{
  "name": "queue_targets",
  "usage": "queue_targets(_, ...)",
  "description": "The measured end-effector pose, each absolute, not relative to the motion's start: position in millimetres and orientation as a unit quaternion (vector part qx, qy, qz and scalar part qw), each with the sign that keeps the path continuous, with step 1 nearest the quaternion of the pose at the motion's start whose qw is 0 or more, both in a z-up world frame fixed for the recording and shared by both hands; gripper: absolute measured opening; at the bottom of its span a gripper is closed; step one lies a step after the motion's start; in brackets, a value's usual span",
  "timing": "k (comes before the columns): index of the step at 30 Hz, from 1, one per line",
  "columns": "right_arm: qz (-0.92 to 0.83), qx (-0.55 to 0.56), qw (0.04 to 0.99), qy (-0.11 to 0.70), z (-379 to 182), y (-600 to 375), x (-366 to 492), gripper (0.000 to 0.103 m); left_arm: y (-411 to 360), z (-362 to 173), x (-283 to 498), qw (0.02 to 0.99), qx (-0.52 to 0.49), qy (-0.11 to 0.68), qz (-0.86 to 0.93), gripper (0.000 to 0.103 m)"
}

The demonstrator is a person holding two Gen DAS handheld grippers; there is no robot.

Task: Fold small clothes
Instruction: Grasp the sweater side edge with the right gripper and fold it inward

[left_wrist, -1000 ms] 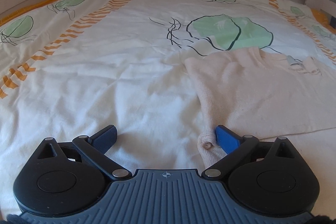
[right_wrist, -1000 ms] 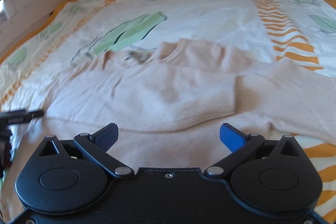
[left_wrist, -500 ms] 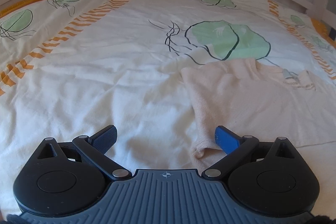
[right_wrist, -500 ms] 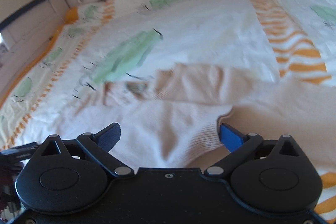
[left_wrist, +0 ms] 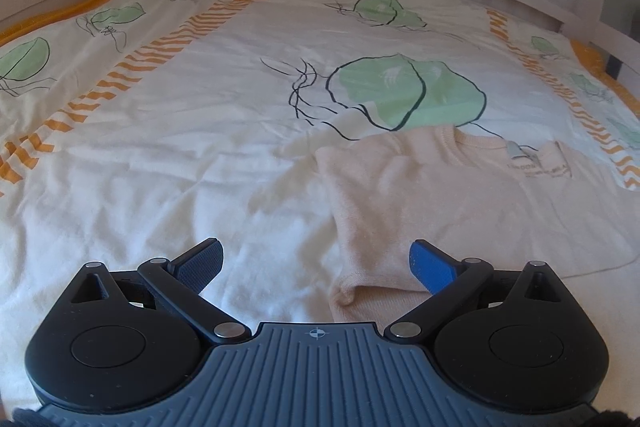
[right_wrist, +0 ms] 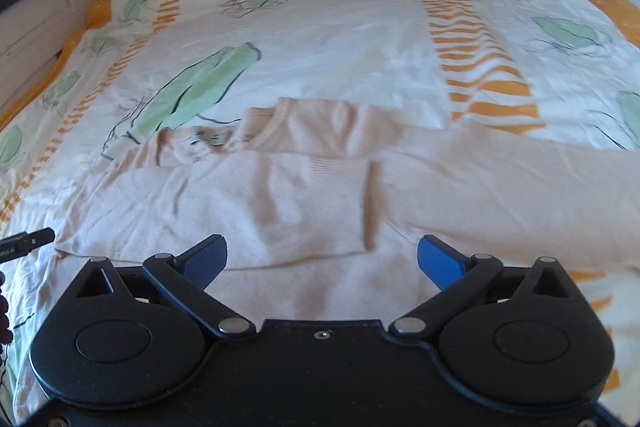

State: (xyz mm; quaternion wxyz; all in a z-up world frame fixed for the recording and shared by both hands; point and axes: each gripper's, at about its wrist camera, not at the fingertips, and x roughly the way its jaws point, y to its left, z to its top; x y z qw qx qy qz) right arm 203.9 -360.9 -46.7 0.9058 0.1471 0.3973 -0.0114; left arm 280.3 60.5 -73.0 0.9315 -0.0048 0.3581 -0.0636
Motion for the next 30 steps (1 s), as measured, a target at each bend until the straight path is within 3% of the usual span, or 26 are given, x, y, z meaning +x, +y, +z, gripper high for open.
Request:
queue_targets(11, -0.231, 0.284, 0.844, 0.391, -42, -499, 155, 0.103, 43, -69, 275, 0.929, 0.005, 0.355, -0.102, 0.101)
queue_targets(22, -0.283, 0.368, 0.803, 0.373, -80, -552, 169, 0.102, 36, -63, 271, 0.928, 0.0, 0.351, -0.128, 0.101)
queue_targets(24, -0.284, 0.352, 0.813, 0.367, -77, -550, 176, 0.077, 35, -62, 271, 0.927, -0.002, 0.352, -0.129, 0.101)
queue_targets(26, -0.296, 0.315, 0.821, 0.373, -71, -544, 186, 0.018, 36, -62, 272, 0.926, -0.006, 0.354, -0.131, 0.101)
queue_targets(30, -0.264, 0.227, 0.87, 0.348, -40, -514, 206, 0.019, 35, -60, 272, 0.926, -0.01, 0.354, -0.133, 0.101)
